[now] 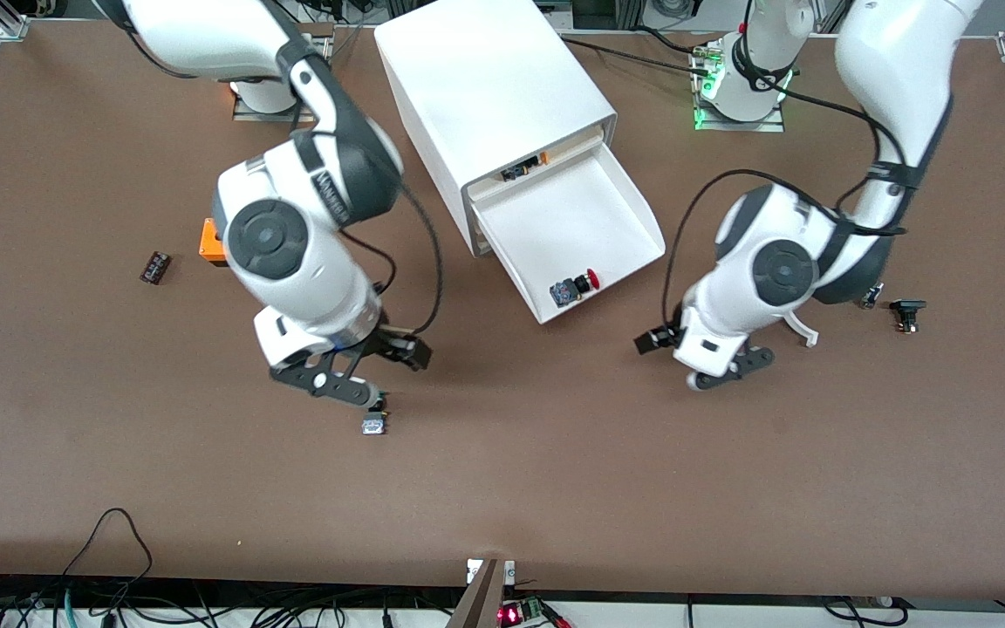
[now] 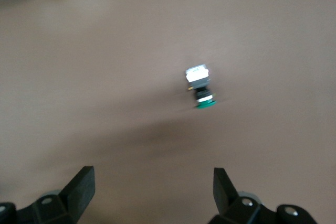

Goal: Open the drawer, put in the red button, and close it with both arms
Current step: 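Lower the red button into the drawer and open the right gripper, then push the drawer front with the left gripper while the right gripper withdraws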

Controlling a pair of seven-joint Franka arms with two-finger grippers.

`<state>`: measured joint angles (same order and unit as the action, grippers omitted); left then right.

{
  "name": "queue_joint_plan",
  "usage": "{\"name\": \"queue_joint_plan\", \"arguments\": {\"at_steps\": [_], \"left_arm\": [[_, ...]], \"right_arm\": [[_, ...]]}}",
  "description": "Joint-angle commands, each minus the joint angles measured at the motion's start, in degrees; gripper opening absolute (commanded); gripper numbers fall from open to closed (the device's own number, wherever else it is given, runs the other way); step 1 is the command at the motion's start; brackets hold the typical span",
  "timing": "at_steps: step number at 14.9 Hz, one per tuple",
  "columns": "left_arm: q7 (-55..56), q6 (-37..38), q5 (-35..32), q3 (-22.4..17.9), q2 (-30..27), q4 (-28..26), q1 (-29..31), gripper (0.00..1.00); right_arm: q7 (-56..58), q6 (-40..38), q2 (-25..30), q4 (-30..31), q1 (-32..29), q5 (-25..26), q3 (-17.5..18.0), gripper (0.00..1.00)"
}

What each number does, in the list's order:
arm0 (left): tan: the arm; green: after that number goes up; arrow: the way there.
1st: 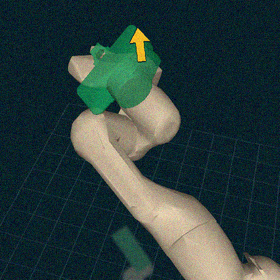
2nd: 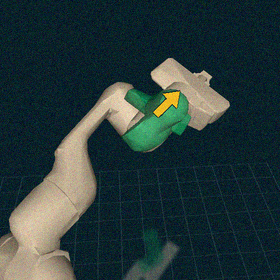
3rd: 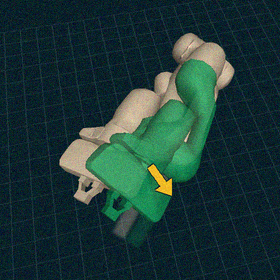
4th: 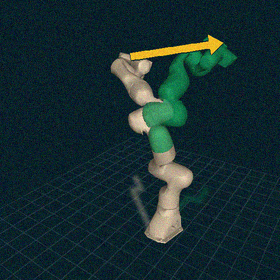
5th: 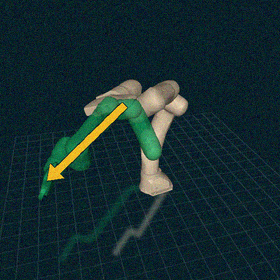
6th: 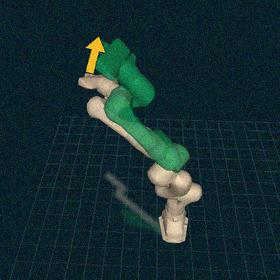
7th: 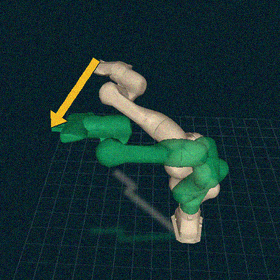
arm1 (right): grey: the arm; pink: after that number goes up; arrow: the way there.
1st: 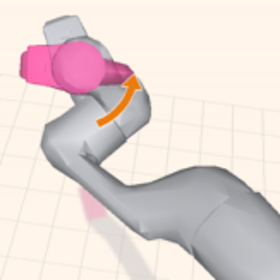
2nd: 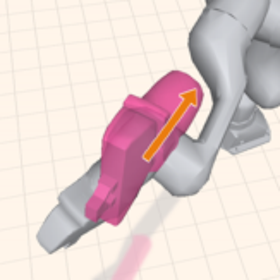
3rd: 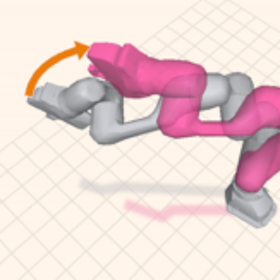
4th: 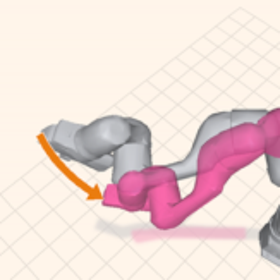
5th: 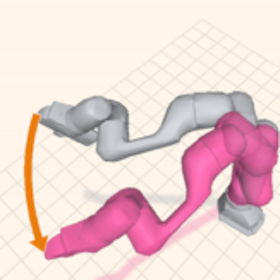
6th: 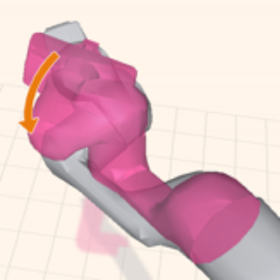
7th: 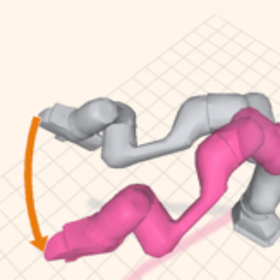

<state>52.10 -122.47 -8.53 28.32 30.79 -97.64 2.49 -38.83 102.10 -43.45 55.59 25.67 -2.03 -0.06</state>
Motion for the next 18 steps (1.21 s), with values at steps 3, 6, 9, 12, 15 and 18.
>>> {"name": "queue_joint_plan", "arguments": {"at_steps": [3,6,9,12,15,18], "left_arm": [[8.98,-1.02,0.44,-0.11,0.5,-1.31,-4.77,1.0],[9.6,-1.02,1.05,1.12,1.02,-2.03,-6.97,1.0],[9.6,-0.67,1.14,4.01,0.76,-3.43,-6.45,1.0],[9.51,-0.14,2.19,7.61,0.58,-5.63,-5.31,1.0],[9.69,-0.05,4.39,11.75,0.58,-6.86,-3.29,1.0],[9.51,1.43,6.41,13.78,0.58,-7.56,-2.93,1.0]], "right_arm": [[14.2,5.99,0.82,10.13,-6.5,-1.04,0.77,1.0],[16.59,6.27,1.0,12.7,-8.44,-0.78,0.15,1.0],[20.17,6.35,1.43,13.58,-9.24,-0.25,-2.82,1.0],[26.42,7.58,3.8,16.82,-9.67,-0.78,-5.99,1.0],[30.12,10.47,8.62,22.79,-10.55,-0.87,-7.23,1.0],[31.53,13.47,15.48,30.0,-13.79,-0.78,-6.45,1.0]]}}
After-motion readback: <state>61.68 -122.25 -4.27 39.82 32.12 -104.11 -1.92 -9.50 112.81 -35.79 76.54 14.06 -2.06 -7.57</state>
